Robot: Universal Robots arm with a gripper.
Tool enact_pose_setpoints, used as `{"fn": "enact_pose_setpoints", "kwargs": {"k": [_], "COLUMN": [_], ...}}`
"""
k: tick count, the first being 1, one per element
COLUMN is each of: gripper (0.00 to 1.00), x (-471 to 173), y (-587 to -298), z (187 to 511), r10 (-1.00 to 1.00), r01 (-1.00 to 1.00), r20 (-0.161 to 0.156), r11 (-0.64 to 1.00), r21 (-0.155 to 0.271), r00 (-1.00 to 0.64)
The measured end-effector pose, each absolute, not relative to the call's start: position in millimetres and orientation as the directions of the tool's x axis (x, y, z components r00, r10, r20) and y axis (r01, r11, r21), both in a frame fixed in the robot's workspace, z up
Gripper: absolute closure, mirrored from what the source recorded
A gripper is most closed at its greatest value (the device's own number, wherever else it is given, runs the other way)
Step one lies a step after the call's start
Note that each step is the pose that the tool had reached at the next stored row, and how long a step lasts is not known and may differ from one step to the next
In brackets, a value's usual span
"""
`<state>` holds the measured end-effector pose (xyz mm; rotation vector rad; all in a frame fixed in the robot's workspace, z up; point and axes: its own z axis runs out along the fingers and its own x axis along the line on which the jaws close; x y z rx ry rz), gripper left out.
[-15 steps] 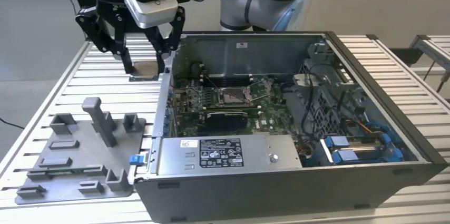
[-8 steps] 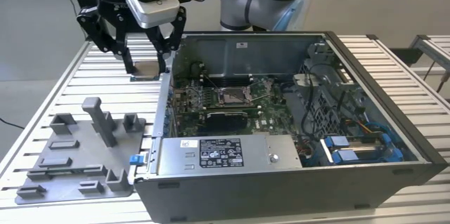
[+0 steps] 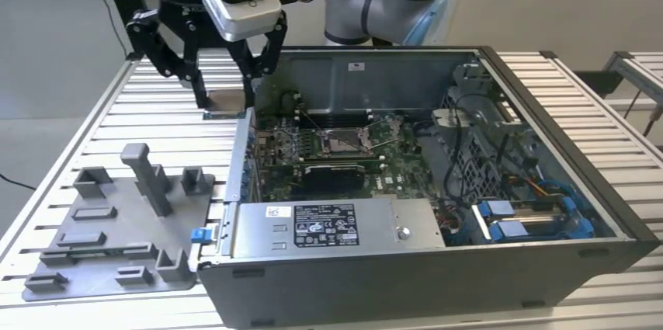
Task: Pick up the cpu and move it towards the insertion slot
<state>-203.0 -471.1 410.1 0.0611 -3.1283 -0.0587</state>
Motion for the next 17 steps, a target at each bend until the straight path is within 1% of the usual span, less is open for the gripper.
{"fn": "enact_pose_setpoints", "kwargs": {"k": [17], "gripper": [1.0], "x": [-160], "y": [-471], "z": [410], "r10": [-0.039], "r01": [-0.039], "r20": [0.013], "r11": [0.999], "r21": [0.038], "r00": [-0.999]}}
